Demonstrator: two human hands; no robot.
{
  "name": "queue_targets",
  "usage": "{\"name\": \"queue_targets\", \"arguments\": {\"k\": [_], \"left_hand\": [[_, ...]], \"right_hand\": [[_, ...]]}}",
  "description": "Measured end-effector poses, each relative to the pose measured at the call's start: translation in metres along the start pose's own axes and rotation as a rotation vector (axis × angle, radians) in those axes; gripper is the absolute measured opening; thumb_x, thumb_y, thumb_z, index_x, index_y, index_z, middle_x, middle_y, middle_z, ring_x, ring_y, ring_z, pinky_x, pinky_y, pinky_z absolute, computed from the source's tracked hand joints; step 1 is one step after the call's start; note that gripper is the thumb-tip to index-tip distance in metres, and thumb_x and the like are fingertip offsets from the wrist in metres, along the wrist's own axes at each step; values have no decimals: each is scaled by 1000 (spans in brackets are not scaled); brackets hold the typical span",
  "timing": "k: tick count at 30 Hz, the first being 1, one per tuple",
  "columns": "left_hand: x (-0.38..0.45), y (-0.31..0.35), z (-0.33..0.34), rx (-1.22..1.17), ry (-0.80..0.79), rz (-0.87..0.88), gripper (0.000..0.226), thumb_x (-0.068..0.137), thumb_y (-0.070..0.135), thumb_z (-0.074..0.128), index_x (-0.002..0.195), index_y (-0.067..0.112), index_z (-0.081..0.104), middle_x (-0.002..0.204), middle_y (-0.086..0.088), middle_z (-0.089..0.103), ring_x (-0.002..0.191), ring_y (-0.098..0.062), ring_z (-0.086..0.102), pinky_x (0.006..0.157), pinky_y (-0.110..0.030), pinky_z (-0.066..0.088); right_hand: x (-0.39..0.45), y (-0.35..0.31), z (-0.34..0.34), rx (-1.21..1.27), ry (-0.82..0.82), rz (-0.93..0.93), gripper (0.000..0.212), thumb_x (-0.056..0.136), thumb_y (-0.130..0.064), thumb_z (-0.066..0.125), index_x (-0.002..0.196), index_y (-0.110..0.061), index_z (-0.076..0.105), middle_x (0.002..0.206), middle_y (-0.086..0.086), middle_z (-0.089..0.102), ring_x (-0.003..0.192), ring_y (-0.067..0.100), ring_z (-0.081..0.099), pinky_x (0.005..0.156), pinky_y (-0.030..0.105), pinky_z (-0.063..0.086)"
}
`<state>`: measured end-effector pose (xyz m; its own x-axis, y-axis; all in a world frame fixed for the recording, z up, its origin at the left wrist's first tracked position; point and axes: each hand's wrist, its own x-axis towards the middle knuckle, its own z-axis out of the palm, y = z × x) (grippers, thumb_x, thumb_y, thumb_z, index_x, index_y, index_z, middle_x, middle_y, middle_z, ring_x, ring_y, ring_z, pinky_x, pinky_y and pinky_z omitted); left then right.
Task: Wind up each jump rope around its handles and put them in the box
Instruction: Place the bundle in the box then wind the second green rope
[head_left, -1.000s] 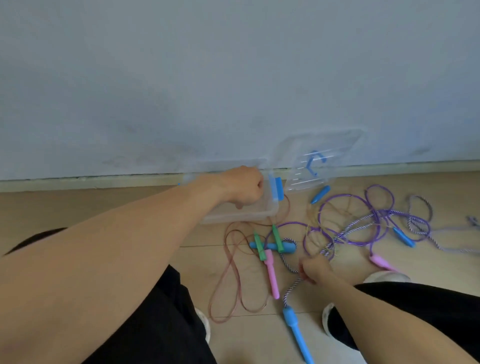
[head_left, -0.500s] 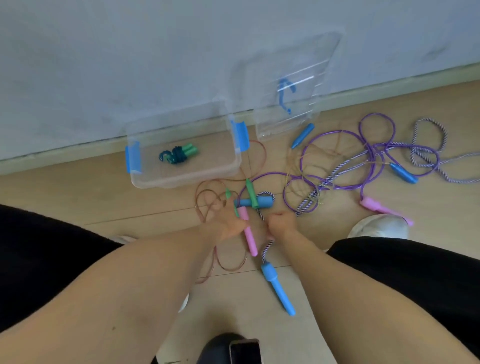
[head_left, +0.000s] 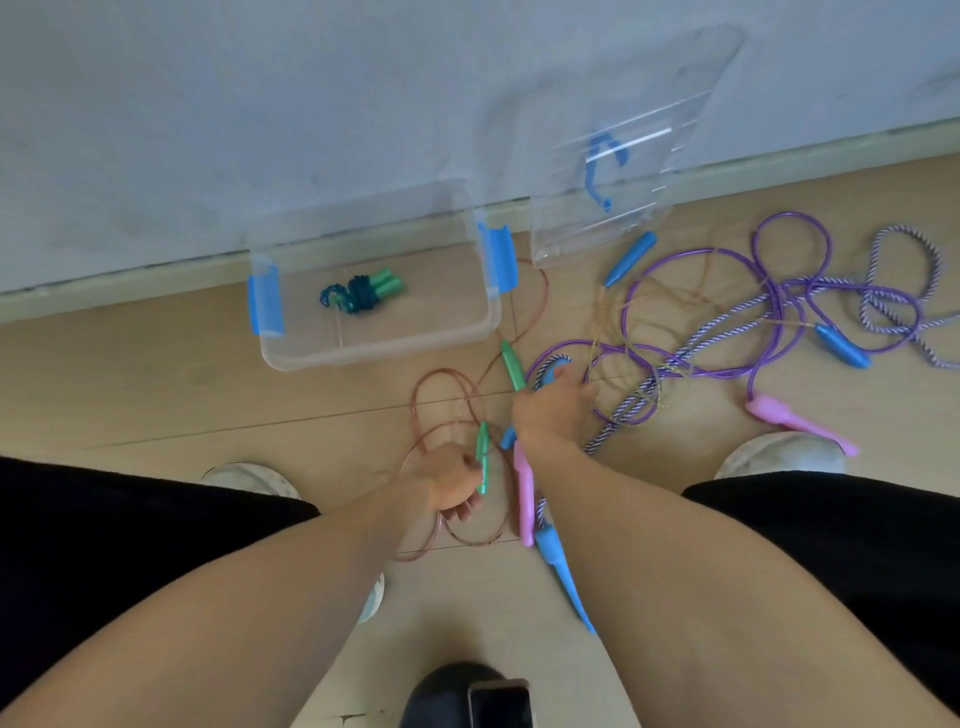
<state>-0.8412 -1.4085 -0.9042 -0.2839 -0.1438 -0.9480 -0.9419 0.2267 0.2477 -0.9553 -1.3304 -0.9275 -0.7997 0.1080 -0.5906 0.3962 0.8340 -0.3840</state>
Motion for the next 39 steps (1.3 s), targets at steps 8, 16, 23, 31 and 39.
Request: {"name": "queue_targets", "arguments": {"k": [8, 16, 23, 31, 39], "left_hand": [[-4, -45, -52, -159, 388, -136, 29, 95, 24, 48, 93, 0, 65, 77, -18, 67, 63, -32, 68, 51, -29, 54], [-11, -81, -66, -622, 443, -244, 16, 97, 12, 50, 110, 6, 55, 99, -10, 66, 79, -21, 65, 63, -26, 47], [-46, -78, -55, -640, 9, -184, 26, 93, 19, 50, 70, 8, 59, 89, -12, 77, 74, -28, 69, 63, -30, 51], [-33, -100, -59, -385, -26, -182, 20, 82, 6, 54, 86, 3, 73, 92, -7, 74, 72, -21, 64, 61, -30, 54], [-24, -91, -73, -636, 712, -54, 14, 85, 14, 52, 79, 10, 64, 73, -7, 61, 74, -31, 62, 67, -33, 49]], "right_hand": [[-20, -6, 28, -807, -203, -562, 40, 85, -15, 50, 124, -20, 60, 134, 7, 47, 129, 32, 33, 107, 51, 25], [-59, 3, 50, -726, -212, -538, 36, 87, -35, 50, 112, -14, 66, 120, 6, 57, 121, 29, 42, 102, 44, 29], [-71, -3, 69, -593, -369, -379, 62, 76, -53, 65, 122, -14, 53, 117, 8, 62, 112, 30, 59, 93, 39, 49], [-51, -10, 94, -368, -473, -167, 46, 80, -31, 69, 118, -10, 55, 115, 9, 64, 105, 30, 65, 81, 31, 53], [-77, -24, 51, 223, -1032, 146, 30, 88, 4, 66, 115, 2, 52, 111, 25, 66, 103, 39, 68, 77, 41, 61]]}}
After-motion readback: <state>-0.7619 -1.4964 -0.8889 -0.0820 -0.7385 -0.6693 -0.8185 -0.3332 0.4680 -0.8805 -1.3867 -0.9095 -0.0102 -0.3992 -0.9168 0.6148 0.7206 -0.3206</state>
